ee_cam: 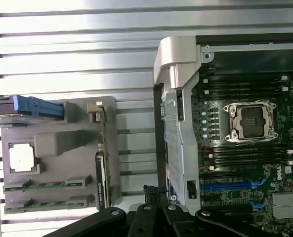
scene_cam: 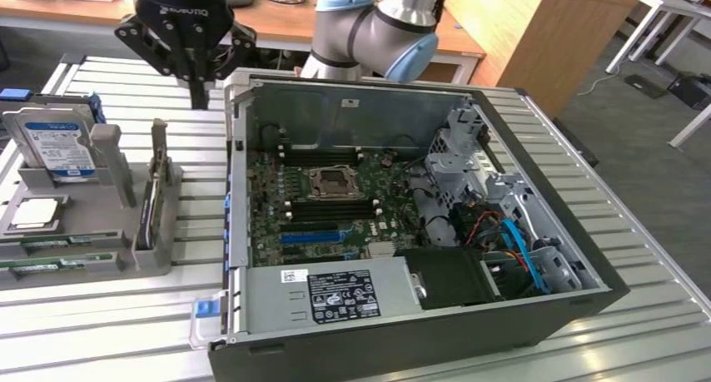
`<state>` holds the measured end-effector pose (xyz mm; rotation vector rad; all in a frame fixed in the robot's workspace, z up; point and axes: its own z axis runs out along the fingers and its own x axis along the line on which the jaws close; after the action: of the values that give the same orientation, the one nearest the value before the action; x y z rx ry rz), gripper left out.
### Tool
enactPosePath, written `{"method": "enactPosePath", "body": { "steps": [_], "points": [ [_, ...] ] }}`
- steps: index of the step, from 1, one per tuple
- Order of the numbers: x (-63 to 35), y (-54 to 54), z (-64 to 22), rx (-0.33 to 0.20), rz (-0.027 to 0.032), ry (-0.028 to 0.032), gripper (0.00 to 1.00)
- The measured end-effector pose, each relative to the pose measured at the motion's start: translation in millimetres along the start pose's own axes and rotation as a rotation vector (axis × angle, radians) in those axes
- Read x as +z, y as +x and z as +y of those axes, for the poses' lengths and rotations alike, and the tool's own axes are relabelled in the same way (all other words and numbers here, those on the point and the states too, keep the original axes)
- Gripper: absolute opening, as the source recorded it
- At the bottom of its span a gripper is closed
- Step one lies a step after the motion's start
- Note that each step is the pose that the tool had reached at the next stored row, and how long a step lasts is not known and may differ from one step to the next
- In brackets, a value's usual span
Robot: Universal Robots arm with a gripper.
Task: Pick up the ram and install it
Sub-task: 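Reach for the ram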
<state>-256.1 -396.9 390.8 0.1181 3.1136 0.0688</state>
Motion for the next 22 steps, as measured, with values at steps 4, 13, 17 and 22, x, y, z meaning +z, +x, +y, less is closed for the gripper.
{"method": "enactPosePath", "body": {
  "steps": [4, 13, 17, 22],
  "points": [
    [0.1, 16.6, -0.9, 0.0, 0.0, -0.0001, 0.11],
    [0.6, 52.6, -3.0, 0.0, 0.0, 0.0, 0.11],
    [0.9, 67.1, -4.0, 0.0, -0.0001, -0.0001, 0.11],
    [1.3, 84.6, -5.1, 0.0, 0.0, 0.0, 0.11]
  ]
}}
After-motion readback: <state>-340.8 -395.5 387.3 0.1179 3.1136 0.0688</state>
